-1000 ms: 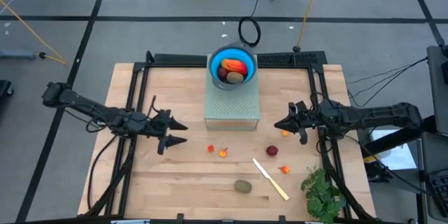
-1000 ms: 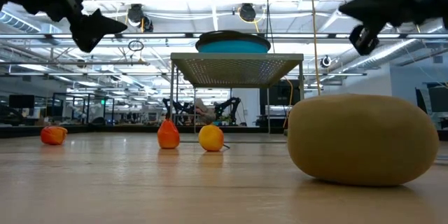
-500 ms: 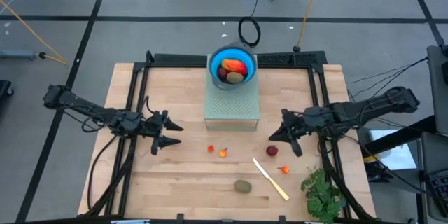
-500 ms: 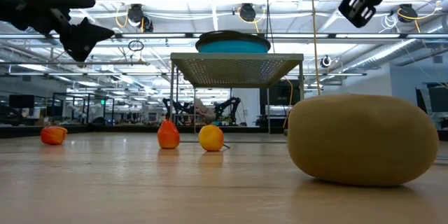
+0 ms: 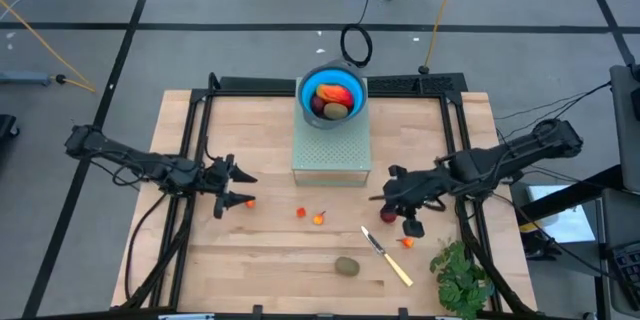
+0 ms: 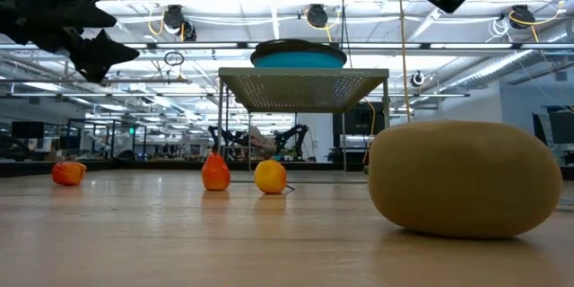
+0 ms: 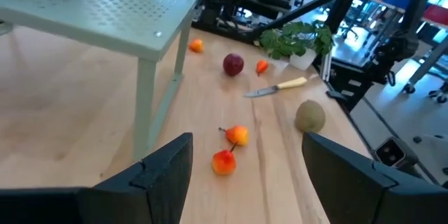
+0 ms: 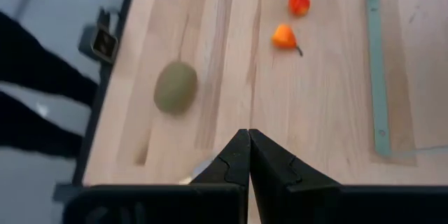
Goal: Pick & Place Fruit
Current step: Put the red pomegranate into the blue strainer bowl on the shelf
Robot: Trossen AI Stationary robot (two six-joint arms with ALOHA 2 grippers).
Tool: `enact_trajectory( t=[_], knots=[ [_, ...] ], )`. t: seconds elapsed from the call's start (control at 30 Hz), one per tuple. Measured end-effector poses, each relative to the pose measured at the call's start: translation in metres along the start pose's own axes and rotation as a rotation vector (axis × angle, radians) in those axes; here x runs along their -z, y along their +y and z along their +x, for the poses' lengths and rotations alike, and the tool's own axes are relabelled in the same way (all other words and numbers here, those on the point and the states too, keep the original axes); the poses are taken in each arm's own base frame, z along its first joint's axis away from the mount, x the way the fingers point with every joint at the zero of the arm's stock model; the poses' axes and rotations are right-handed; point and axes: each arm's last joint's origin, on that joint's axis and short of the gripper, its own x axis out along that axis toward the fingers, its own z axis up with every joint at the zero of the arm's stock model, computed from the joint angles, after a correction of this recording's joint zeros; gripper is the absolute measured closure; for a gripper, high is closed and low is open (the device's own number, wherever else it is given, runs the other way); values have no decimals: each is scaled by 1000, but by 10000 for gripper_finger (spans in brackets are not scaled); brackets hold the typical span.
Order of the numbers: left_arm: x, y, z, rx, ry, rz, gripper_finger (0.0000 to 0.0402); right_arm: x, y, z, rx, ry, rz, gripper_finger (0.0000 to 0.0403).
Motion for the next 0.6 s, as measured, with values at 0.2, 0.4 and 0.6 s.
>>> enact_trajectory(
  t=[0.2, 0.4, 0.6],
  knots=[
    [-1, 2, -9, 7, -20, 11, 133, -15, 8, 13, 25, 145, -115, 403],
    [-1, 4, -17, 9, -36, 43, 133, -20, 9, 29, 47, 259, -165, 403],
    [-2, 5, -25, 10, -58, 57, 133, -16, 8, 45, 58, 344, -190, 387]
  ],
)
